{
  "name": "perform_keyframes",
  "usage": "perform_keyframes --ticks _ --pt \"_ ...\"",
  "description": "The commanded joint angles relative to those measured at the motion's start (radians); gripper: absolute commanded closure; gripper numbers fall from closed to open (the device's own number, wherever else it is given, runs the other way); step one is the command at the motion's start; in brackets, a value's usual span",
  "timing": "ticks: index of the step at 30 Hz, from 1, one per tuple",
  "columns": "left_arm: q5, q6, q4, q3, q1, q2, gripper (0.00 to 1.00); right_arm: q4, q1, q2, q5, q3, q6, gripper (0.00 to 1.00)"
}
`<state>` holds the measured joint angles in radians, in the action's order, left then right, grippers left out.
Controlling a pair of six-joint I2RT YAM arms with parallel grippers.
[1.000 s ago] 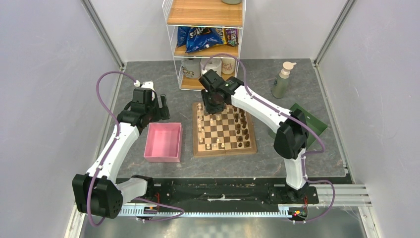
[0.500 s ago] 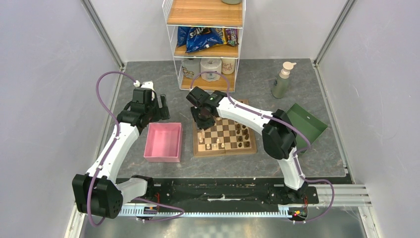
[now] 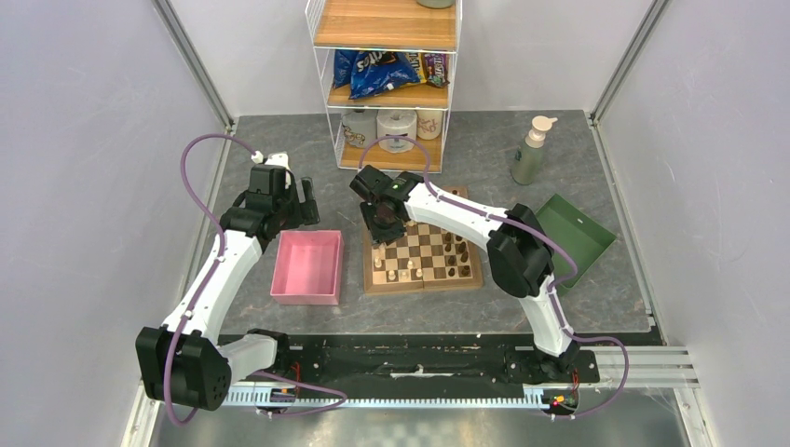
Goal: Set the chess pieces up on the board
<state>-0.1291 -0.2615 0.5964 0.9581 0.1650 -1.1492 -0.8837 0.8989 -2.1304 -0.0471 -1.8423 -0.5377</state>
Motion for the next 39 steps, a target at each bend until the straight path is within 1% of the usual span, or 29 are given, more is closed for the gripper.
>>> perform_keyframes --ticks 1,6,13,17,34,37,39 --pt "-0.005 -0.021 -0.014 0.014 -0.004 0.005 0.06 0.009 0.002 -0.023 -0.023 -0.045 0.007 0.6" --pt "-0.007 -0.021 -0.013 0.014 -0.003 0.003 0.06 0.011 0.002 -0.036 -0.036 -0.057 0.012 0.64" --pt "-0.004 -0.02 -0.013 0.015 -0.004 0.0 0.06 0.009 0.003 -0.039 -0.018 -0.057 0.013 0.75" --pt "-0.002 -0.02 -0.013 0.016 -0.004 -0.002 0.06 0.009 0.006 -0.035 -0.009 -0.055 0.011 0.77" --pt "0.003 -0.02 -0.012 0.016 -0.003 0.003 0.06 0.011 0.031 -0.035 0.006 -0.049 0.001 0.77" --pt "0.008 -0.021 -0.012 0.016 -0.004 0.003 0.06 0.011 0.031 -0.036 0.001 -0.049 0.002 0.73" --pt "0.011 -0.021 -0.014 0.016 -0.004 0.001 0.06 0.012 0.031 -0.031 0.0 -0.051 0.001 0.68"
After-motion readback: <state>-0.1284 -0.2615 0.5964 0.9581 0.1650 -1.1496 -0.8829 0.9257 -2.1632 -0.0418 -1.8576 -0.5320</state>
